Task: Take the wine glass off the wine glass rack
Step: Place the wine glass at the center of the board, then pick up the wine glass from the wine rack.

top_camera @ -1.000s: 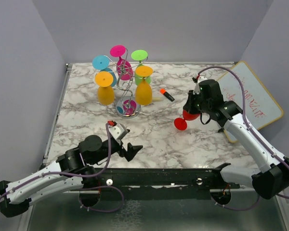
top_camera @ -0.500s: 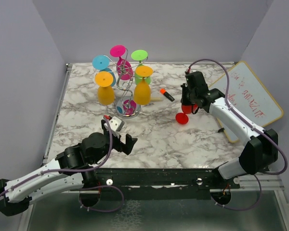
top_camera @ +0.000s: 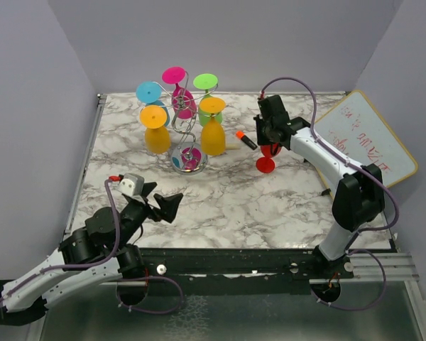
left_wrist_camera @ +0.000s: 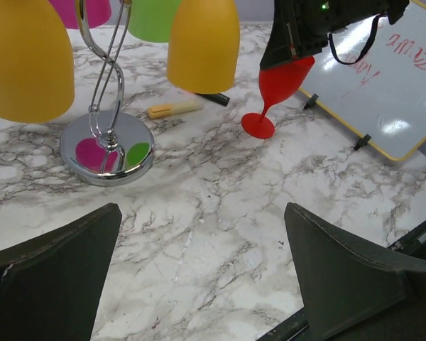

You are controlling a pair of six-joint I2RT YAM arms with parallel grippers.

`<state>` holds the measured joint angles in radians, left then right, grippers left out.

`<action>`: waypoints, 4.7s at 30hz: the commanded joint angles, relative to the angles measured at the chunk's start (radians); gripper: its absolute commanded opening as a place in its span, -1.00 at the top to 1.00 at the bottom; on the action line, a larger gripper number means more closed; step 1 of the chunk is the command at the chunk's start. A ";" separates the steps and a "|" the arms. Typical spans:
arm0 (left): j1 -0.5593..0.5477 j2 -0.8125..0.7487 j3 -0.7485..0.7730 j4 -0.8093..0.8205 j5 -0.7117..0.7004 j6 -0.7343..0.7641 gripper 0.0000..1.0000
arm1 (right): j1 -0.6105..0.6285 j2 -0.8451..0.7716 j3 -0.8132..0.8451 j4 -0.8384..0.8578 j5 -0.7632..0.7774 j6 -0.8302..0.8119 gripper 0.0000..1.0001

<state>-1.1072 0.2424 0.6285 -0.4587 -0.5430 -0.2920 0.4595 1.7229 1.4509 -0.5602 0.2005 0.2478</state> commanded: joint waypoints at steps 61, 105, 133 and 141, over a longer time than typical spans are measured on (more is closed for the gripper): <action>0.155 0.287 0.018 -0.006 0.137 -0.026 -0.98 | 0.004 0.163 0.241 -0.073 -0.083 -0.152 0.58; 0.175 0.261 -0.022 0.043 0.067 -0.027 -0.98 | 0.005 -0.398 -0.395 1.058 -0.738 0.771 -0.64; 0.175 0.228 -0.025 0.048 0.129 -0.033 -0.98 | -0.005 -0.135 -0.152 0.867 -0.633 1.046 0.15; 0.175 0.314 0.070 -0.014 0.122 -0.089 -0.98 | -0.005 -0.114 -0.159 0.893 -0.692 1.050 0.47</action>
<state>-0.9367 0.5377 0.6476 -0.4332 -0.4305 -0.3279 0.4606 1.5898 1.3083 0.3115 -0.4614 1.2839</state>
